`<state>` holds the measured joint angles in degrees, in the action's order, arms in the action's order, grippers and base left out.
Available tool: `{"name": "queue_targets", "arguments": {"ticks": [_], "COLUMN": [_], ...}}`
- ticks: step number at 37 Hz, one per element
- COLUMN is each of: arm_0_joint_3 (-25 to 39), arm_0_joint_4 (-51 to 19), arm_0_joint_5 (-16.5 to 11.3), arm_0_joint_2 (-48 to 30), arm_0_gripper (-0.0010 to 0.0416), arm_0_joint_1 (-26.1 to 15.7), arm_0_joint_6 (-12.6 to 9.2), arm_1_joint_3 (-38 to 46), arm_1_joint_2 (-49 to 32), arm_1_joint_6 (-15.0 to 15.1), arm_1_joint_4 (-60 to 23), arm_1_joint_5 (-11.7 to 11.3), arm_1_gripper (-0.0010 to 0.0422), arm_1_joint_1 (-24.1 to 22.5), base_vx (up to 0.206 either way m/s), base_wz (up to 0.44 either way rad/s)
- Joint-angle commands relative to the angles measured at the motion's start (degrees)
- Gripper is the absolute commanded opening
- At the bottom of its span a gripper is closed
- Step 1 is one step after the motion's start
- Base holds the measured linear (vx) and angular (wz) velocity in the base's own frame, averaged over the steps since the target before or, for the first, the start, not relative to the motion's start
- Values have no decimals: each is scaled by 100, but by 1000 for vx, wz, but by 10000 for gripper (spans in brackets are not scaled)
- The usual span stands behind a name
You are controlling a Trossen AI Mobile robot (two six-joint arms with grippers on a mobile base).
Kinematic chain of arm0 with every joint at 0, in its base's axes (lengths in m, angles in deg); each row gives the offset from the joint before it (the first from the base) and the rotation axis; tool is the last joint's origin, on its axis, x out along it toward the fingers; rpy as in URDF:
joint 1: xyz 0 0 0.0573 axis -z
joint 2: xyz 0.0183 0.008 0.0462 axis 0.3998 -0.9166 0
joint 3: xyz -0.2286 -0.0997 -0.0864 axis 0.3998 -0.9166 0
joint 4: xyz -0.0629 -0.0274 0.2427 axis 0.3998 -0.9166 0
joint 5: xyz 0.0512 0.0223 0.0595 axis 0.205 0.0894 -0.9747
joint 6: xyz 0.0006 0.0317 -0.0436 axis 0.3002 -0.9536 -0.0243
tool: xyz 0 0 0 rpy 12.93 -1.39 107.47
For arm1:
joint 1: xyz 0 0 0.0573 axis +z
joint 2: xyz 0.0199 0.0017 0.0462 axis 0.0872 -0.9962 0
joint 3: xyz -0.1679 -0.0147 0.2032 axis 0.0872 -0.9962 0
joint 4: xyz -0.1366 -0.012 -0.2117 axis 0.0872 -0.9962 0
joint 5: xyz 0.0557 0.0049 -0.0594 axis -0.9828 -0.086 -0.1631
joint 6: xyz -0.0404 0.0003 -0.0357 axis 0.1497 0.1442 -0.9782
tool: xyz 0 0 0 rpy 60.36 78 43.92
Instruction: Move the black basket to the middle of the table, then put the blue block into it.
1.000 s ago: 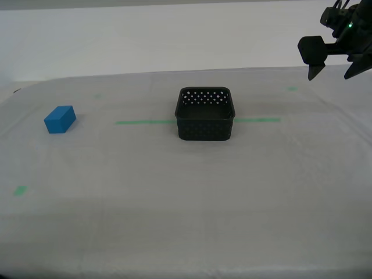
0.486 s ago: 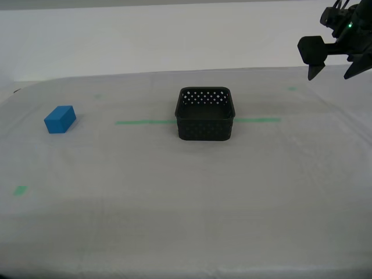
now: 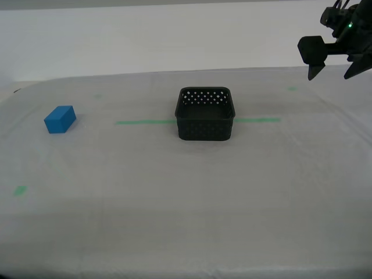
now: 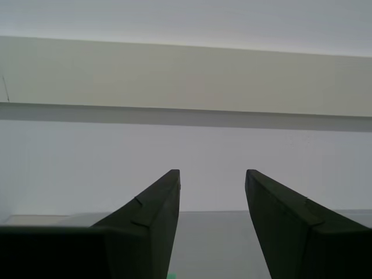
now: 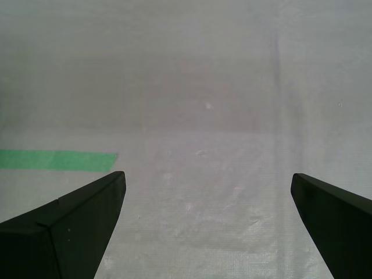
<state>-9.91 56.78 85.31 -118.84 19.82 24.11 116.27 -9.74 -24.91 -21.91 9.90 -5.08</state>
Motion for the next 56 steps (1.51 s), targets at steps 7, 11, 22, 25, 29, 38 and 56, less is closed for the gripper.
{"name": "queue_targets", "arguments": {"ticks": [7, 11, 22, 25, 29, 38, 56], "arm_0_joint_3": [4, 4, 4, 4, 4, 4, 4], "arm_0_joint_4": [4, 4, 4, 4, 7, 2, 4], "arm_0_joint_5": [-4, -4, -4, -4, -4, -4, -4], "arm_0_joint_2": [4, 4, 4, 4, 4, 4, 4], "arm_0_gripper": [398, 398, 399, 399, 399, 399, 399], "arm_0_joint_1": [-4, -4, -4, -4, -4, -4, -4], "arm_0_joint_6": [2, 2, 2, 2, 2, 2, 2], "arm_1_joint_3": [44, 42, 42, 48, 74, 267, 1010], "arm_1_joint_2": [4, 4, 11, 22, 46, 55, 50], "arm_1_joint_6": [-162, -160, 79, 140, 42, -35, -15], "arm_1_joint_4": [24, 22, -48, -203, -498, -1169, -3075], "arm_1_joint_5": [529, 669, 667, 662, 643, 538, 74], "arm_1_gripper": [244, 275, 369, 401, 392, 404, 401], "arm_1_joint_1": [4, 7, 4, 7, 7, 4, 7], "base_vx": [0, 0, 0, 0, 0, 0, 0], "base_wz": [0, 0, 0, 0, 0, 0, 0]}}
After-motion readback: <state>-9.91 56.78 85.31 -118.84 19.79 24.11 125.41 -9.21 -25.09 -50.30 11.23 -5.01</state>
